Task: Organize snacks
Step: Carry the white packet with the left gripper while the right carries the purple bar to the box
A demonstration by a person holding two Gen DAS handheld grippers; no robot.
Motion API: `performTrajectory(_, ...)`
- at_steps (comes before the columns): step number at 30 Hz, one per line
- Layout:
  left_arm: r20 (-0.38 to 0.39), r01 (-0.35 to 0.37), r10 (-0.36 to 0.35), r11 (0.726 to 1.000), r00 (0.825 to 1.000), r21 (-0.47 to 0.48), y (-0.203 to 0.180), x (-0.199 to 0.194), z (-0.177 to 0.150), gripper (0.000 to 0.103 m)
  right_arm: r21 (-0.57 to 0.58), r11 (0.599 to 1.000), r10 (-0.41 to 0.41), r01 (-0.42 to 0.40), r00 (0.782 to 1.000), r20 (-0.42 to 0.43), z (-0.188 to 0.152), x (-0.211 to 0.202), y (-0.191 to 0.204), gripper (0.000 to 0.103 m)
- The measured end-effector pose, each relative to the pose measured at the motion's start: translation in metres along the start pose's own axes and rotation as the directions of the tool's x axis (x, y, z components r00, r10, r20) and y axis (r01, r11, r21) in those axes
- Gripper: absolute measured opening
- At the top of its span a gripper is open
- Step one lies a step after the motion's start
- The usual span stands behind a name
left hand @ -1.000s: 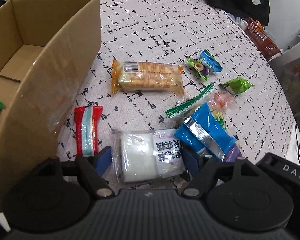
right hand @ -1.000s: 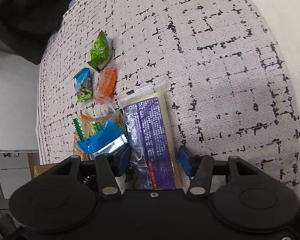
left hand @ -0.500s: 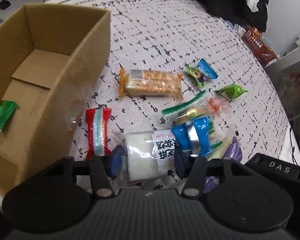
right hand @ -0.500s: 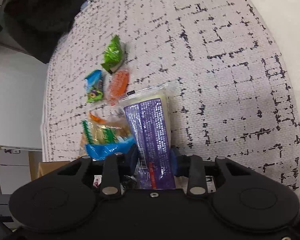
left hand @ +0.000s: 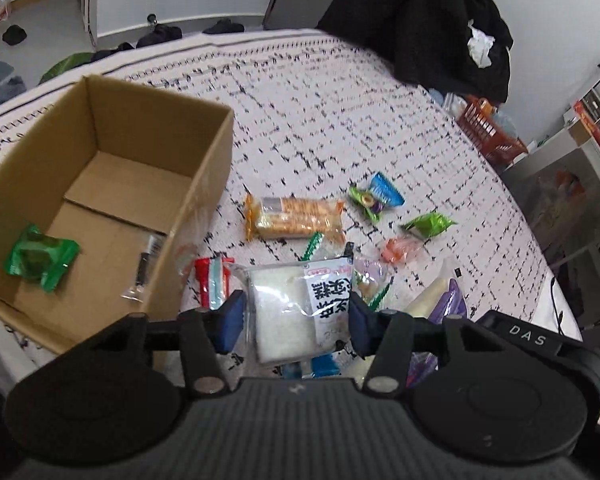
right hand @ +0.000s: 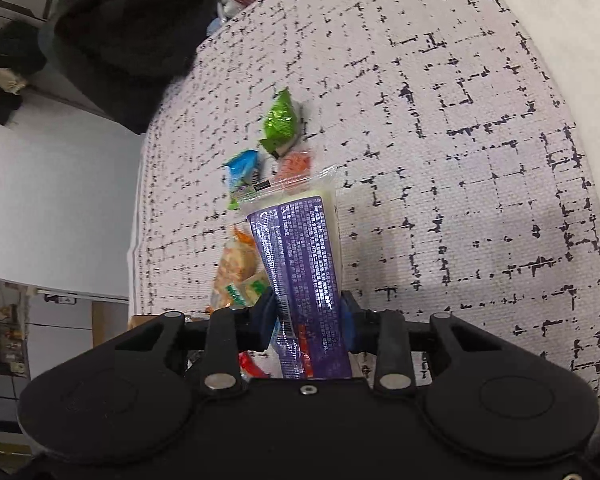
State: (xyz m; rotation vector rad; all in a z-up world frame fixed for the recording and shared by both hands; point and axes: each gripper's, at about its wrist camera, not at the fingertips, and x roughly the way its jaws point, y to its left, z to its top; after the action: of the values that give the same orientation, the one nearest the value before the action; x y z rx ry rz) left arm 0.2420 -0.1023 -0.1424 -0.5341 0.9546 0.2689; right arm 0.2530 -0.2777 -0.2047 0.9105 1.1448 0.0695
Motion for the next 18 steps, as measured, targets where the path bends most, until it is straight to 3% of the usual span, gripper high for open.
performTrajectory(18,0.100,-0.009,0.014,0.999,0.995,-0.049,0.034,-0.054,0.018,0.053,-0.101,0.981,0.163,-0.163,0.987,-0.004,-0.018,-0.020,0.035,0.032)
